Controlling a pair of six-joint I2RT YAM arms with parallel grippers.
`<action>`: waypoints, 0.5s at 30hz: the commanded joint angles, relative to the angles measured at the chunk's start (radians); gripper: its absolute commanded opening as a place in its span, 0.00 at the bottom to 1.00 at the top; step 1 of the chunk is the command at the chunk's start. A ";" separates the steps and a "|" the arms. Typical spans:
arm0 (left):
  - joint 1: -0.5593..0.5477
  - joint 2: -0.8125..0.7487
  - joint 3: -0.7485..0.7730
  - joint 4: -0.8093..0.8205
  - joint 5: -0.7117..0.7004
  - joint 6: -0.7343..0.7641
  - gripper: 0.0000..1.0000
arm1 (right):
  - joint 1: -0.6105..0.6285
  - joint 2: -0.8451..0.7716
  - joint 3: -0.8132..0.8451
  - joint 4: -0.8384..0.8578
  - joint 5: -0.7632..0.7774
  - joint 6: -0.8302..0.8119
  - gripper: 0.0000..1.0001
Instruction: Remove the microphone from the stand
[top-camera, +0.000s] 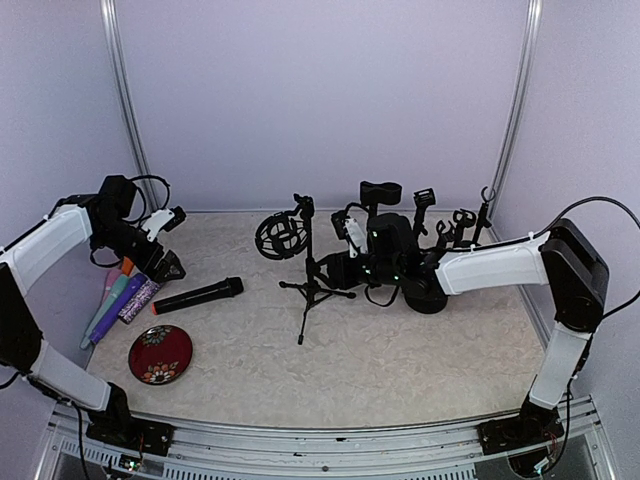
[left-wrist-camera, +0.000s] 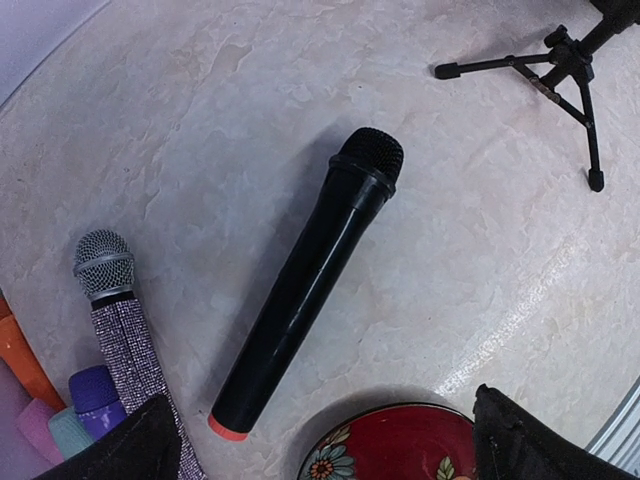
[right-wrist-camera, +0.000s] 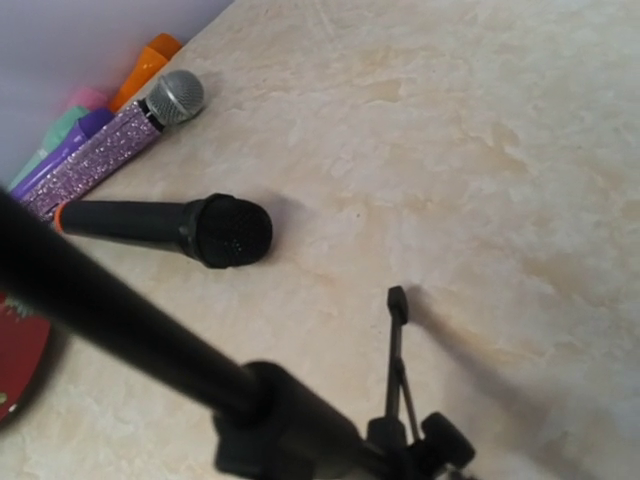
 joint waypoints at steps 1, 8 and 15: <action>-0.009 -0.022 -0.004 -0.017 0.011 -0.004 0.99 | -0.013 0.007 0.015 -0.001 -0.008 0.001 0.50; -0.017 -0.018 0.000 -0.022 -0.010 -0.014 0.99 | -0.013 0.009 0.011 0.017 -0.043 -0.005 0.38; -0.023 -0.026 0.006 -0.022 -0.015 -0.022 0.99 | -0.014 0.018 0.017 0.010 -0.046 -0.003 0.34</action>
